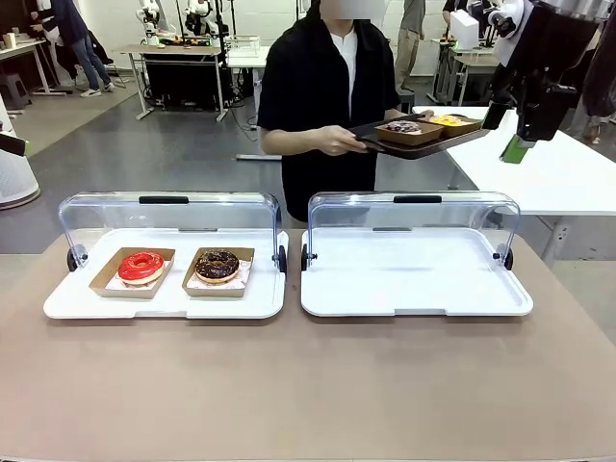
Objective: Provide the desired donut to the person.
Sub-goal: Place the picked Paper togo box onto the Handle tray extended by the person.
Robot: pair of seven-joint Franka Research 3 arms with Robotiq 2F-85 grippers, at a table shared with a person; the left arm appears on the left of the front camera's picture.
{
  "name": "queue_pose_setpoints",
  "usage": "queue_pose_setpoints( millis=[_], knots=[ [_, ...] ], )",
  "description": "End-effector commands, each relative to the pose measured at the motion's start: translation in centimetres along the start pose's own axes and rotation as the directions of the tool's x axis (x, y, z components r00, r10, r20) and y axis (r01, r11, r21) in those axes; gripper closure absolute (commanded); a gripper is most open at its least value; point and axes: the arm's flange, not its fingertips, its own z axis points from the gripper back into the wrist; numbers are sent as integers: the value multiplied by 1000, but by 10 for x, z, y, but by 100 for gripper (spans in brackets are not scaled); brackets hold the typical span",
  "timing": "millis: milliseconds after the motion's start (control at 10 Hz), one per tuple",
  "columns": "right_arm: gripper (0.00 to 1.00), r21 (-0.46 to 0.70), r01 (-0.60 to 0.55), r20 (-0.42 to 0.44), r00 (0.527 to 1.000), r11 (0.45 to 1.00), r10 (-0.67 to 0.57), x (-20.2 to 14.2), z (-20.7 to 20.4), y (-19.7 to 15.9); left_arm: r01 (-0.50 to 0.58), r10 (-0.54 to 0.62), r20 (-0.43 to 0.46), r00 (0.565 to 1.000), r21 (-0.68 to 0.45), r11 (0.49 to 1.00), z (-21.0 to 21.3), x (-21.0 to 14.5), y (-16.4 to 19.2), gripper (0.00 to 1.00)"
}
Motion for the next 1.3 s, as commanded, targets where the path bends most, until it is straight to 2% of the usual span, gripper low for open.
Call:
queue_pose_setpoints(
  millis=[0, 100, 200, 300, 400, 600, 700, 800, 900, 1000, 1100, 1200],
  knots=[
    [0, 7, -4, -1, 1000, 1000, 4, 1, -1, 1, 4, -4, 15, 1000, -1, 1000, 0, 2, -1, 0],
    [0, 0, 0, 0, 1000, 1000, 0, 0, 0, 0, 4, -4, 15, 1000, -1, 1000, 0, 2, -1, 0],
    [0, 23, 16, 135, 991, 1000, -19, -20, 17, -9, 4, -4, 15, 1000, -1, 1000, 0, 2, -1, 0],
    [0, 102, 78, 301, 948, 992, -106, -58, 33, -17, 4, -4, 15, 1000, -1, 1000, 0, 2, -1, 0],
    [0, 129, 124, 395, 904, 984, -166, -93, 40, -23, 4, -4, 15, 1000, -1, 1000, 0, 2, -1, 0],
    [0, 211, 173, 563, 783, 962, -264, -176, 36, -21, 4, -4, 15, 1000, -1, 1000, 0, 2, -1, 0],
    [0, 218, 187, 626, 726, 958, -284, -220, 27, -19, 4, -4, 15, 1000, -1, 1000, 0, 2, -1, 0],
    [0, 175, 224, 678, 678, 959, -282, -273, 16, -12, 4, -4, 15, 1000, -1, 1000, 0, 2, -1, 0],
    [0, 130, 267, 718, 639, 955, -276, -311, 6, -5, 4, -4, 15, 1000, -1, 1000, 0, 2, -1, 0],
    [0, 92, 266, 731, 636, 959, -247, -338, -3, 1, 4, -4, 15, 1000, -1, 1000, 0, 2, -1, 0],
    [0, 108, 263, 763, 596, 959, -249, -357, -14, 5, 4, -4, 15, 1000, -1, 1000, 0, 2, -1, 0],
    [0, 119, 267, 774, 579, 956, -258, -374, -24, 5, 4, -4, 15, 1000, -1, 1000, 0, 2, -1, 0]
  ],
)
